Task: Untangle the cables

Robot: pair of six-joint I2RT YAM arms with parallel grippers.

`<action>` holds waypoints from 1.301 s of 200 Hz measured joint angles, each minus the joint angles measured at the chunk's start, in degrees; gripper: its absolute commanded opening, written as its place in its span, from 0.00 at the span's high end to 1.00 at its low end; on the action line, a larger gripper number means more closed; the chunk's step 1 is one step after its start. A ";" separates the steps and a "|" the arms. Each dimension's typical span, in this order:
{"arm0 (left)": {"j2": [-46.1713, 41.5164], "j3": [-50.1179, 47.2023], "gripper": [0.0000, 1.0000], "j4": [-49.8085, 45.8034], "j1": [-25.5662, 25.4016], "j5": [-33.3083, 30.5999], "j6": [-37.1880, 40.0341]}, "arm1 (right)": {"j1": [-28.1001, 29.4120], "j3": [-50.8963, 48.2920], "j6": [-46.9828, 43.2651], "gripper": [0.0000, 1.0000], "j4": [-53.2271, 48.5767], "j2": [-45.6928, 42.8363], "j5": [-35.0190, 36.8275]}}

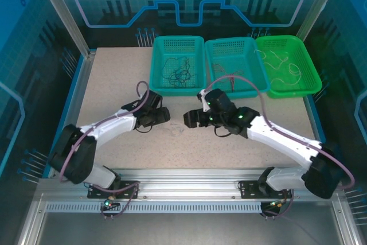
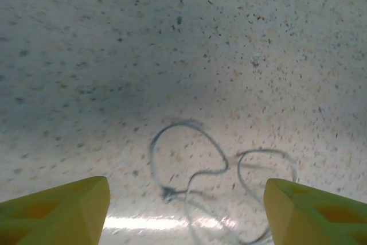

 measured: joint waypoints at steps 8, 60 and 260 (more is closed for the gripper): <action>1.40 0.00 0.37 0.96 0.00 0.63 -0.28 | 1.05 -0.02 0.46 0.08 0.48 2.40 0.33; 7.13 -0.39 0.83 4.28 0.00 4.70 -1.18 | 4.31 1.57 0.44 0.09 6.51 18.97 0.81; -12.74 -5.25 0.48 6.03 1.66 12.74 2.40 | -3.02 -18.62 9.22 1.00 22.71 -3.78 8.33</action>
